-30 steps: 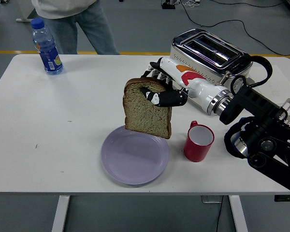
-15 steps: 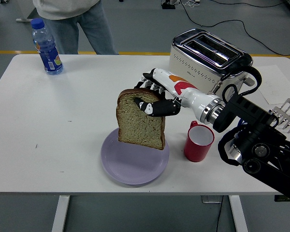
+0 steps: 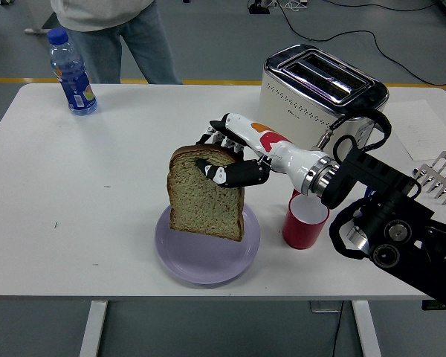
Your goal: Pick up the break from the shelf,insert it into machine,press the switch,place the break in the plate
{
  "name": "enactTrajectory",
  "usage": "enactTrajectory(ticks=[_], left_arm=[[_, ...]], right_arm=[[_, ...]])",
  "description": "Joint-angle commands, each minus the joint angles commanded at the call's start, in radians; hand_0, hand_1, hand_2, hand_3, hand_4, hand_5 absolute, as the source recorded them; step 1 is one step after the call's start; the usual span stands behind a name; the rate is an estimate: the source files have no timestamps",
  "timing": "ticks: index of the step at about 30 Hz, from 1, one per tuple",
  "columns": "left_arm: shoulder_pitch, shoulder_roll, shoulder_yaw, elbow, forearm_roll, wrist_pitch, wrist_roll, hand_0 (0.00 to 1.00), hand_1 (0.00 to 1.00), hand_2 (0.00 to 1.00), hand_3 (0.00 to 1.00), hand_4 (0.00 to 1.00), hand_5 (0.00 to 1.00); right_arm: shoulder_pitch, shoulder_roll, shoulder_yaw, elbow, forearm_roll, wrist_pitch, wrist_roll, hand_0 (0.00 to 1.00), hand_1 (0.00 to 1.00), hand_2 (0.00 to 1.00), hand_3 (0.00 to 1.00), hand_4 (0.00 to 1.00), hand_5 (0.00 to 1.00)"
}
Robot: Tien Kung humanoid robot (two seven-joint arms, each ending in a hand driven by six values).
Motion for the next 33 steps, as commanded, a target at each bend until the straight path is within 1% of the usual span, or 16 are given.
enactTrajectory(ticks=[10,20,27,30,33], left_arm=[[0.0,-0.001,0.002,0.0,-0.002,0.0,0.0,0.691,0.708,0.693,0.57,0.298,0.816],[-0.001,0.0,0.015,0.0,-0.016,0.001,-0.002,0.691,0.707,0.693,0.571,0.296,0.813],[-0.002,0.0,0.018,0.0,-0.019,0.001,-0.002,0.691,0.707,0.693,0.571,0.297,0.814],[-0.002,0.0,0.018,0.0,-0.019,0.001,-0.002,0.691,0.708,0.694,0.571,0.296,0.813],[-0.002,0.0,0.014,0.0,-0.013,0.0,-0.001,0.691,0.708,0.694,0.571,0.296,0.813]], right_arm=[[-0.007,0.013,-0.022,-0.003,0.046,0.0,0.005,0.153,0.196,0.355,0.447,0.508,0.117],[-0.01,0.028,-0.038,-0.033,0.095,0.0,0.01,0.15,0.192,0.354,0.447,0.508,0.117],[-0.013,0.041,-0.046,-0.06,0.137,-0.011,0.02,0.147,0.193,0.355,0.448,0.505,0.11],[-0.013,0.042,-0.046,-0.061,0.139,-0.011,0.021,0.144,0.193,0.355,0.447,0.506,0.108],[-0.023,0.055,-0.048,-0.086,0.193,-0.019,0.036,0.144,0.193,0.355,0.447,0.506,0.108]])
